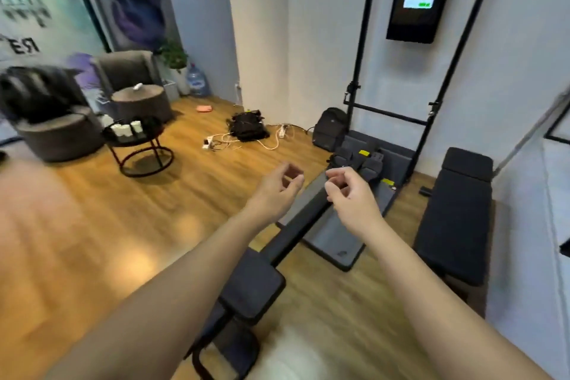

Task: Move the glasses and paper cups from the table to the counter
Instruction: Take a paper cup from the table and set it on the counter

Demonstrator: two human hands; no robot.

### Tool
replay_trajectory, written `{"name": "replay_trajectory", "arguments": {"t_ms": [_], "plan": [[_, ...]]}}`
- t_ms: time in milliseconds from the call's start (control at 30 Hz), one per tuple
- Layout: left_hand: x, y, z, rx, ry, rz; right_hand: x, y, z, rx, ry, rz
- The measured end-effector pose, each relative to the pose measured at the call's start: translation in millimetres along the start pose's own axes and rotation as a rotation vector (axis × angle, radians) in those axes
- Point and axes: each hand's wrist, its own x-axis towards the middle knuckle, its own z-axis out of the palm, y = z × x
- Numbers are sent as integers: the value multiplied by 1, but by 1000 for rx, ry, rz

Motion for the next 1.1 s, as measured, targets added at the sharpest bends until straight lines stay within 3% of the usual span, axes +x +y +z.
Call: {"name": "replay_trajectory", "arguments": {"t_ms": [267, 333, 567, 833, 1100], "plan": [[-116, -147, -271, 193, 243, -215, 7, -111, 300, 116, -279, -82], [-129, -160, -297, 208, 256, -239, 4, -121, 331, 133, -304, -70], [-184, -265, -460, 237, 383, -360, 10, -199, 534, 104, -423, -97], [-133, -380, -553, 192, 436, -425, 106, -210, 676, 56, -504, -134], [19, -496, -663, 190, 419, -471, 286, -227, 804, 45, -517, -163]]}}
